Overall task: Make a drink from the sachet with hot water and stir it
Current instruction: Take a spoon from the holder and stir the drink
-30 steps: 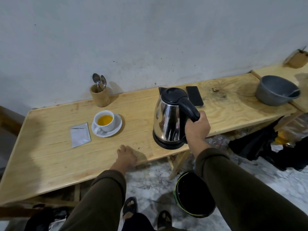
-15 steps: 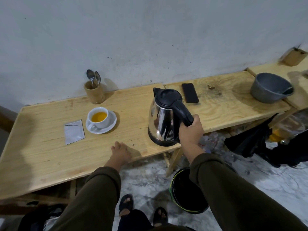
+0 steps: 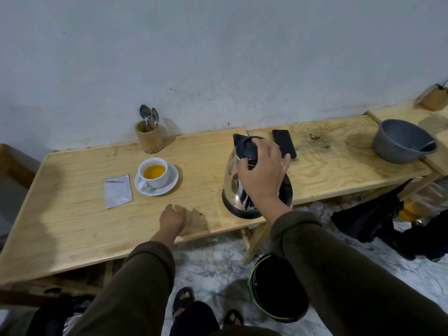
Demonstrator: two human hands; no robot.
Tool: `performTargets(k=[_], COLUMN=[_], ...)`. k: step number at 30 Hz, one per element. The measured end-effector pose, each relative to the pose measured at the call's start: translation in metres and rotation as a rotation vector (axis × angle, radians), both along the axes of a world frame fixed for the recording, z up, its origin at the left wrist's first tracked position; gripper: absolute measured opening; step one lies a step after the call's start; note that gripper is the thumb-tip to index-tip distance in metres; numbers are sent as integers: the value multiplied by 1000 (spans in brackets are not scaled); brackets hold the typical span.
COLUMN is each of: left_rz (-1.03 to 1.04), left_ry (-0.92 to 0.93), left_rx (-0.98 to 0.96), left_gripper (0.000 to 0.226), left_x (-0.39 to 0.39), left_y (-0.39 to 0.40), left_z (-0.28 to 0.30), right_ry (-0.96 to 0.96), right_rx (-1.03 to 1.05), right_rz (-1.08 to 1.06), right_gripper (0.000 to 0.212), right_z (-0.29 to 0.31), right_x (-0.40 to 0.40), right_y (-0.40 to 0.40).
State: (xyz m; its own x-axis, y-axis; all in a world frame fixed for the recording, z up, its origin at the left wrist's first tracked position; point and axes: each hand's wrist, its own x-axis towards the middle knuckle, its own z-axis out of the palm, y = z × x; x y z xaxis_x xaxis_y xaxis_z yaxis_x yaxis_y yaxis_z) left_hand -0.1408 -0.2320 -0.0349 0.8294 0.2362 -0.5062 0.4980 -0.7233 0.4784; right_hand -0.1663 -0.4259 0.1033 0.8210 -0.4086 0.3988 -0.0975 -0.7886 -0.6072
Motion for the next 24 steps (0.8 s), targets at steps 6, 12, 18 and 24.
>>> performTargets(k=[6, 12, 18, 24], left_rz=[234, 222, 39, -84], left_ry=[-85, -153, -35, 46], left_rx=[-168, -181, -146, -147], left_gripper=[62, 63, 64, 73], left_x=[5, 30, 69, 94], left_y=[37, 86, 131, 149], left_z=[15, 26, 27, 28], right_ry=[48, 269, 426, 507], right_rx=[117, 181, 235, 292], right_rz=[317, 429, 360, 236], right_gripper=[35, 32, 29, 28], right_z=[5, -5, -16, -21], right_x=[31, 81, 140, 191], right_y=[58, 123, 171, 193])
